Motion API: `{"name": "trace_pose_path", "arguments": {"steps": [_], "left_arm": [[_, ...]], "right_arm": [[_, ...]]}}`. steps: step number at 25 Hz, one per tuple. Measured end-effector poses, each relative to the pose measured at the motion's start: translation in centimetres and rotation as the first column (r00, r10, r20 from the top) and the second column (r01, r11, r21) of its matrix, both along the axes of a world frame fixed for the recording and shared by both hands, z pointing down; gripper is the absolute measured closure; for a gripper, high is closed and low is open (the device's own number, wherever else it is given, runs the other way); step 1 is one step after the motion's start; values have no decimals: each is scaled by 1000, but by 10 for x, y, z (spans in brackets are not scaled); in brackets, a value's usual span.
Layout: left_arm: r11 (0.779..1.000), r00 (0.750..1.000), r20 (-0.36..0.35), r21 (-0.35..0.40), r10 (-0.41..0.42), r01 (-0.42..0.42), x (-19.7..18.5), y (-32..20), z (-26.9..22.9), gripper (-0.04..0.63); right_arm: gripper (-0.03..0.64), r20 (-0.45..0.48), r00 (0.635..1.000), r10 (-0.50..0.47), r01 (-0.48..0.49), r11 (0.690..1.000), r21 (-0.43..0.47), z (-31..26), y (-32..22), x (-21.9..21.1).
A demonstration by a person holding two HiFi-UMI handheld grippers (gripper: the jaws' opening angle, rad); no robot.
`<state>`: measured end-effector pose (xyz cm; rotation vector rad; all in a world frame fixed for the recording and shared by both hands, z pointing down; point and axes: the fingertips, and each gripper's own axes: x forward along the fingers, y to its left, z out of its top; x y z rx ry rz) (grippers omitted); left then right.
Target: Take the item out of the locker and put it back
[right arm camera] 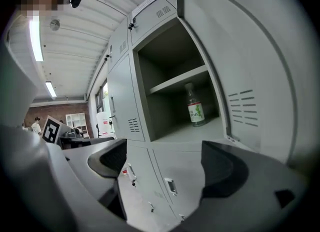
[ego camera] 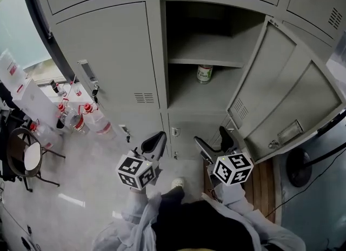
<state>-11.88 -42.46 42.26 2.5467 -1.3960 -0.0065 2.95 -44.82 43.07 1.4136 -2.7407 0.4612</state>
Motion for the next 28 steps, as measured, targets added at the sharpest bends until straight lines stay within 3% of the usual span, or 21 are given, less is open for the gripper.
{"name": "trace_pose_path", "arguments": {"steps": [10, 20, 28], "left_arm": [[998, 1000, -16, 61, 15, -14, -17, -72, -22, 580], [992, 997, -29, 113, 68, -64, -17, -101, -29, 580], [990, 997, -45, 123, 69, -63, -23, -110, -27, 581]], "right_arm": [[167, -32, 998, 59, -56, 994, 94, -39, -102, -19], [169, -103, 975, 195, -177, 970, 167, -63, -202, -18], [169, -238, 937, 255, -231, 965, 127, -36, -266, -14]]}}
